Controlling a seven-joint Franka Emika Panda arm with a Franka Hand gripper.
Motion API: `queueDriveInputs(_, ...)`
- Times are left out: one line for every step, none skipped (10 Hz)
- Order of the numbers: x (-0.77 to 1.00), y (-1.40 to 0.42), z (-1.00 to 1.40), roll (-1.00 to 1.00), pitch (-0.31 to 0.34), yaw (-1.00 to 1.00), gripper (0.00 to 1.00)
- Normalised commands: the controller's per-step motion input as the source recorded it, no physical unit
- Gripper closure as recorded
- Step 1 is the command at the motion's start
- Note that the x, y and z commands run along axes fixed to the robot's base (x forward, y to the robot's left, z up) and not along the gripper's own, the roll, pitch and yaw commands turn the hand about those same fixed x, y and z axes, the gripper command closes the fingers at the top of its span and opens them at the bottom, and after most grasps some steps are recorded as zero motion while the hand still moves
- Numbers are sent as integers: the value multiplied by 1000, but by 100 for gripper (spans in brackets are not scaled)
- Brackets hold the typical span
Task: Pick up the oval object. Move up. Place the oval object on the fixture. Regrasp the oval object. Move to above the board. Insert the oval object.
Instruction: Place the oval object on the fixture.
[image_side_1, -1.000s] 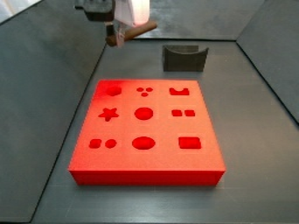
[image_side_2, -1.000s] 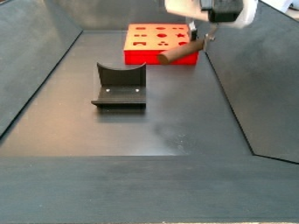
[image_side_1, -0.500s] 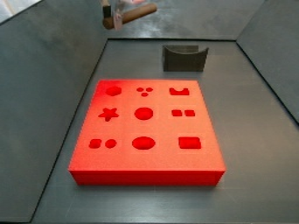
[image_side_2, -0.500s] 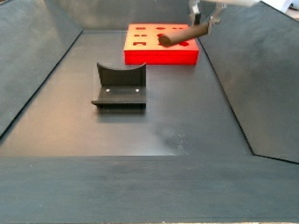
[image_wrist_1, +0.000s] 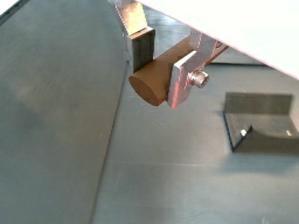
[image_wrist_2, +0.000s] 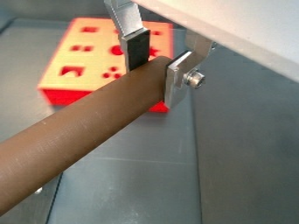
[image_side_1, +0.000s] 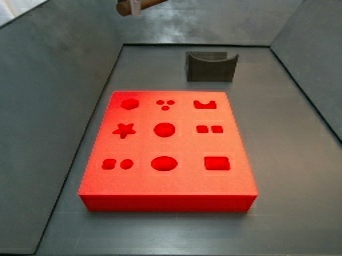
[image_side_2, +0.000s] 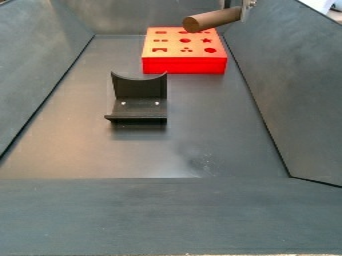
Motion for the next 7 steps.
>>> queueDriveInputs(1000, -4, -31, 100, 21, 1000, 100)
queueDriveInputs(1000, -2, -25, 114, 22, 1000, 100)
queueDriveInputs(1000, -1, -27, 135, 29, 1000, 100)
queueDriveInputs(1000, 0, -27, 153, 35, 1000, 100)
queueDriveInputs(1000, 1, -28, 184, 47, 1000, 100)
queueDriveInputs(1000, 0, -28, 199, 55, 1000, 100)
queueDriveInputs(1000, -2, -26, 225, 71, 1000, 100)
